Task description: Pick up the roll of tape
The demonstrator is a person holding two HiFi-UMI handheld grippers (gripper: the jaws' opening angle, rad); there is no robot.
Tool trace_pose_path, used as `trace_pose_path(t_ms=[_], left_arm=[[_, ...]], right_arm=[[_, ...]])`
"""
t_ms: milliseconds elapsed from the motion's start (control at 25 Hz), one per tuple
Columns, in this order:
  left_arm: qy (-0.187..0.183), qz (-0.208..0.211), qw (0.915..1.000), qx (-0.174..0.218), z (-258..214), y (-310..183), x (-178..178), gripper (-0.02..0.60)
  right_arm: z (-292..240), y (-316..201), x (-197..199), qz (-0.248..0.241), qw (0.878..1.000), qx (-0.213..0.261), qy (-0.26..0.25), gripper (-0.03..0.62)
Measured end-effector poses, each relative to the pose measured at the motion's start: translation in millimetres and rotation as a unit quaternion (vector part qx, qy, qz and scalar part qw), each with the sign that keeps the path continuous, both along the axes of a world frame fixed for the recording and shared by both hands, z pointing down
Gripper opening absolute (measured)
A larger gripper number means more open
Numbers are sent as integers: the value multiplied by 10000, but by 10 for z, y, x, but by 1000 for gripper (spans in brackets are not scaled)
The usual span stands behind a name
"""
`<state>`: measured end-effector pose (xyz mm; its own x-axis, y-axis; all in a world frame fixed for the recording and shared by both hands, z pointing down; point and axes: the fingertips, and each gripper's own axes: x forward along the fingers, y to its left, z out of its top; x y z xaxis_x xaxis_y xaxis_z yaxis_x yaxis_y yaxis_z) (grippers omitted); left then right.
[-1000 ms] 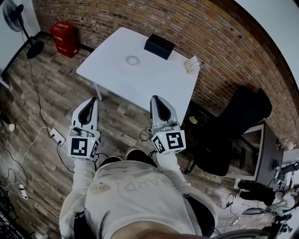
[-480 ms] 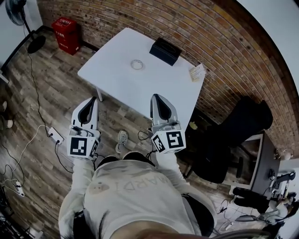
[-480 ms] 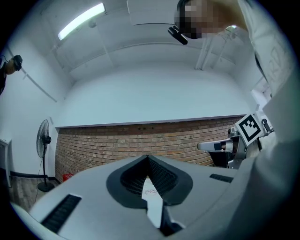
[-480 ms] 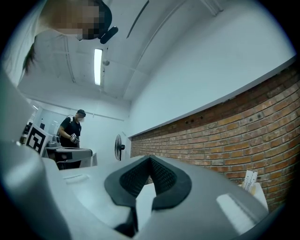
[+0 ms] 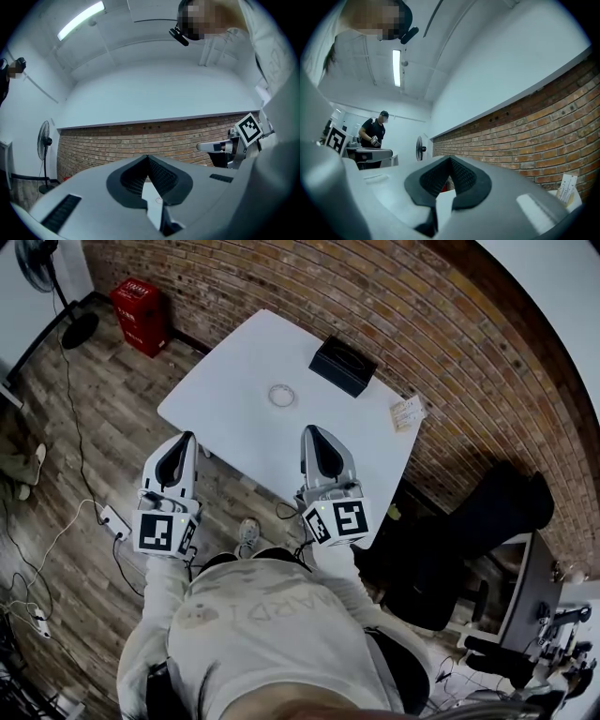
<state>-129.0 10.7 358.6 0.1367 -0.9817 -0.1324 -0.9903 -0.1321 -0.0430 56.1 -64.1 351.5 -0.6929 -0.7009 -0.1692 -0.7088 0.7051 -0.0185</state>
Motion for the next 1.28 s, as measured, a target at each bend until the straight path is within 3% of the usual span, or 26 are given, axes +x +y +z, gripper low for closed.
trace_pose_path(t_ms=[440, 800, 1280], left_arm=[[-74, 40, 10000, -4, 5, -923, 25, 6], [-36, 114, 9998, -180, 125, -1281, -22, 6], [4, 717, 9969, -316, 224, -2018, -152, 6]], right_arm=[[87, -925, -33, -34, 9999, -103, -94, 11], [257, -1290, -107, 12, 9993, -372, -84, 9], [543, -1889, -246, 551, 9942, -925, 23, 11]])
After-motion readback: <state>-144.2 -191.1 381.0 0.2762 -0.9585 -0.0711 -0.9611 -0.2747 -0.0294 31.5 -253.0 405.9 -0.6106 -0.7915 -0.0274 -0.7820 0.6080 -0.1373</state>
